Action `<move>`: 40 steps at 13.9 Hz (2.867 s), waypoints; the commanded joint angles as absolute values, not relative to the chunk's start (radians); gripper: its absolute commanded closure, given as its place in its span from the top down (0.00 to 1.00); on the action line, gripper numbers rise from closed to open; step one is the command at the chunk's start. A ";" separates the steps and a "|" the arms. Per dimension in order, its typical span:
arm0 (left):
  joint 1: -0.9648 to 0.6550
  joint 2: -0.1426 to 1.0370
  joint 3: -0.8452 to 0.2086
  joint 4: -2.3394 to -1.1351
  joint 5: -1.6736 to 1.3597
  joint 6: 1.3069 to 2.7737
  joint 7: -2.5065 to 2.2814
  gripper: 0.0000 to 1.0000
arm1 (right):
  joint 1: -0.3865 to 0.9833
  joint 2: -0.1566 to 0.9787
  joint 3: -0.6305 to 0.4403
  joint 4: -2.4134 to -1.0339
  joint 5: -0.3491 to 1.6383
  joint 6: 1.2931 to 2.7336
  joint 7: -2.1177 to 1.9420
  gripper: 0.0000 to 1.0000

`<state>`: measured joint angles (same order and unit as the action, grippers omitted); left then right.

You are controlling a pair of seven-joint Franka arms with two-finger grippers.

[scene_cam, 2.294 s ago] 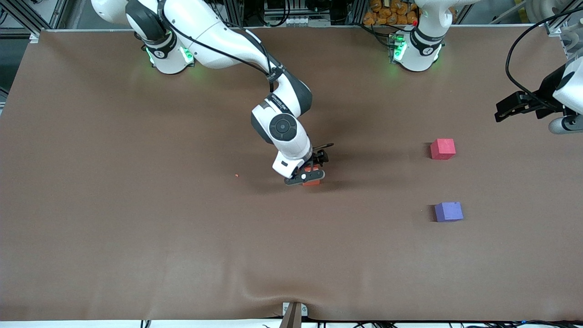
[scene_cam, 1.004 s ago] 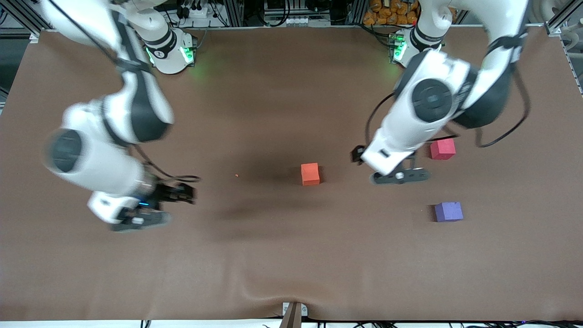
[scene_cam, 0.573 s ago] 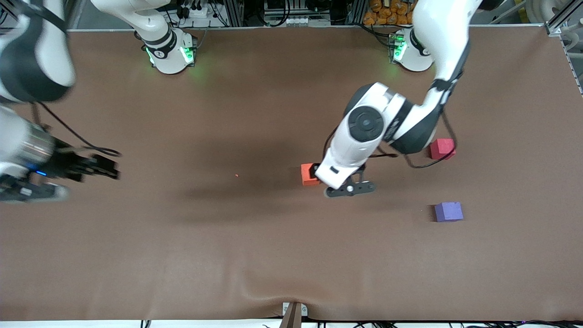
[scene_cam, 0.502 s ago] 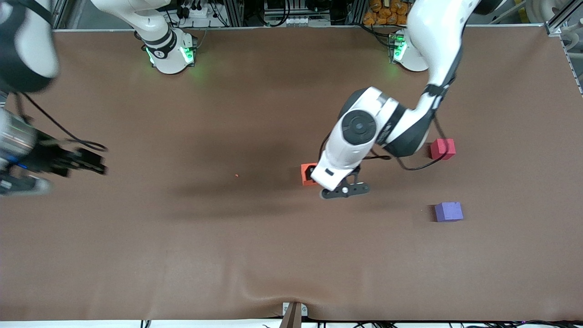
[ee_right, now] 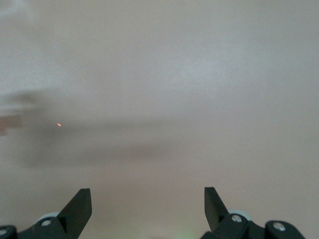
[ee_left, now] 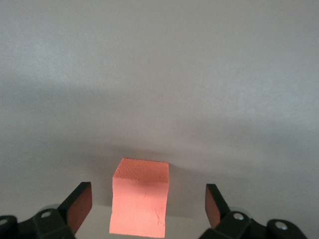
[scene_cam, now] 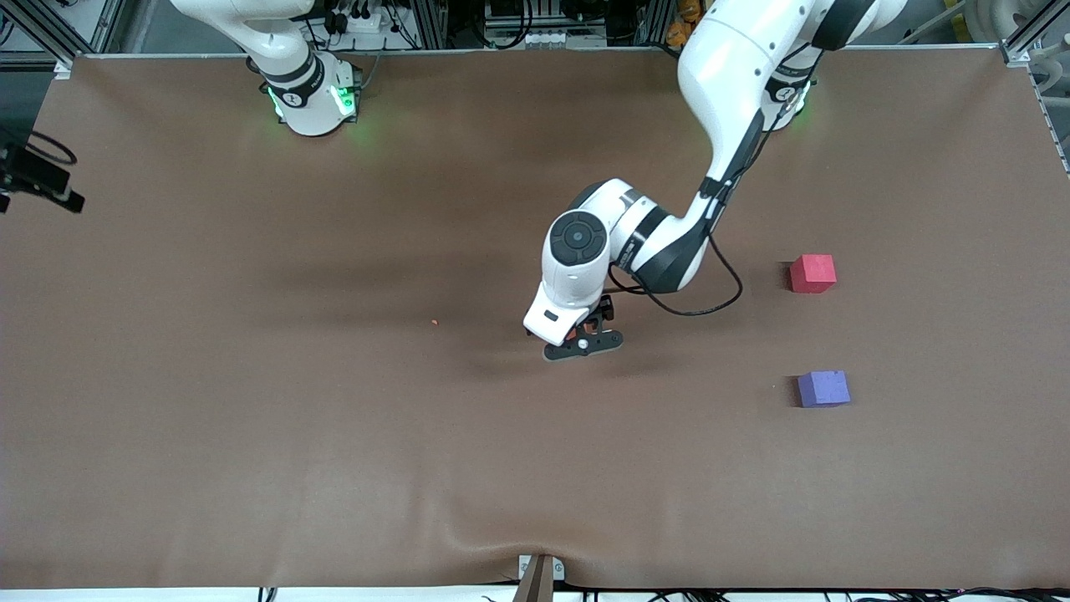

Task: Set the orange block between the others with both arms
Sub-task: 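Grasp the orange cube with the left gripper while the right gripper retracts, then carry the orange cube with the left gripper between pink and purple cubes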

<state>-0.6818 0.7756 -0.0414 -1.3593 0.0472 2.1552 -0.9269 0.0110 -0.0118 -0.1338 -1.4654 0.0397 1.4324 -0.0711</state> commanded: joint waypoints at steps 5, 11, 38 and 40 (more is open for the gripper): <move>-0.690 0.782 -0.034 -1.403 0.074 2.152 -0.917 1.00 | 0.015 -0.020 -0.089 -1.471 -0.107 1.453 -0.063 1.00; -0.689 0.795 -0.037 -1.408 0.046 2.154 -0.949 1.00 | 0.017 -0.020 -0.089 -1.474 -0.068 1.394 -0.049 1.00; -0.154 0.457 -0.040 -1.635 0.046 1.899 -0.185 0.00 | -0.005 -0.018 -0.095 -1.473 -0.029 1.396 -0.048 1.00; -0.071 0.405 -0.038 -1.748 0.046 1.977 -0.086 0.00 | -0.005 -0.018 -0.095 -1.473 -0.029 1.397 -0.048 1.00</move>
<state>-0.1391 0.4971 -0.0247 -1.5888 0.0414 1.8976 -0.1662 0.0067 -0.0116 -0.1020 -1.4665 -0.0479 1.3993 -0.0616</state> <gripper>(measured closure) 0.467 0.000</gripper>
